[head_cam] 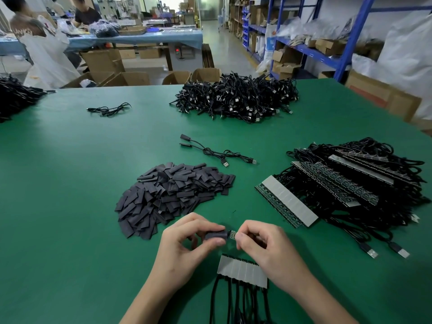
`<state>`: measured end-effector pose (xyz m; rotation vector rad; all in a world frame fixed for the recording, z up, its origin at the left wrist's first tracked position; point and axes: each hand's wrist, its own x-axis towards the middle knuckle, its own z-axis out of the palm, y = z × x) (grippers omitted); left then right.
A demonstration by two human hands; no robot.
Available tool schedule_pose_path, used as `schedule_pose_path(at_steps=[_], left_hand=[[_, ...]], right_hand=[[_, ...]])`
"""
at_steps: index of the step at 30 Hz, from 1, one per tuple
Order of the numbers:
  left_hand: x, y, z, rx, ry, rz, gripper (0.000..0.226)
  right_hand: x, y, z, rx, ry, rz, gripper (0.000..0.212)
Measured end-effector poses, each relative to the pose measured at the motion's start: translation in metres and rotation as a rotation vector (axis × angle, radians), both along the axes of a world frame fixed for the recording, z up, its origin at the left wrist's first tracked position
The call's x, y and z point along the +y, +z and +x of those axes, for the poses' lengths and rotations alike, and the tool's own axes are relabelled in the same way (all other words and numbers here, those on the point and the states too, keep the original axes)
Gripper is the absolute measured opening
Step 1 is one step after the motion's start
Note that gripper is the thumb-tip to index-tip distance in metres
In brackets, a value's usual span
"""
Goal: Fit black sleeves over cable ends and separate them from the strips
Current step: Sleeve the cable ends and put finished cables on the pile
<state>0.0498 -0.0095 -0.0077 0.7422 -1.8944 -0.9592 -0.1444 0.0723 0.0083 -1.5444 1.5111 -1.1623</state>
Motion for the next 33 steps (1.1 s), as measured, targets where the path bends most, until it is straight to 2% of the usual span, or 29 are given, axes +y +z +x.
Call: schedule_pose_path(at_steps=[13,24,33], left_hand=[[-0.0004,0.0007,0.0009,-0.055,0.022,-0.033,0.017],[-0.0018,0.0001,0.0046,-0.150,0.015,-0.069,0.018],[-0.0033,0.0021,0.0071,-0.233,-0.031,-0.080,0.020]], right_hand=[[-0.0002,-0.0034,0.0010,0.094,-0.021,-0.031,0.028],[-0.0007,-0.0048,0.0009,0.157,-0.008,0.055,0.026],[0.0003,-0.0067,-0.0011,0.304,-0.039,0.055,0.025]])
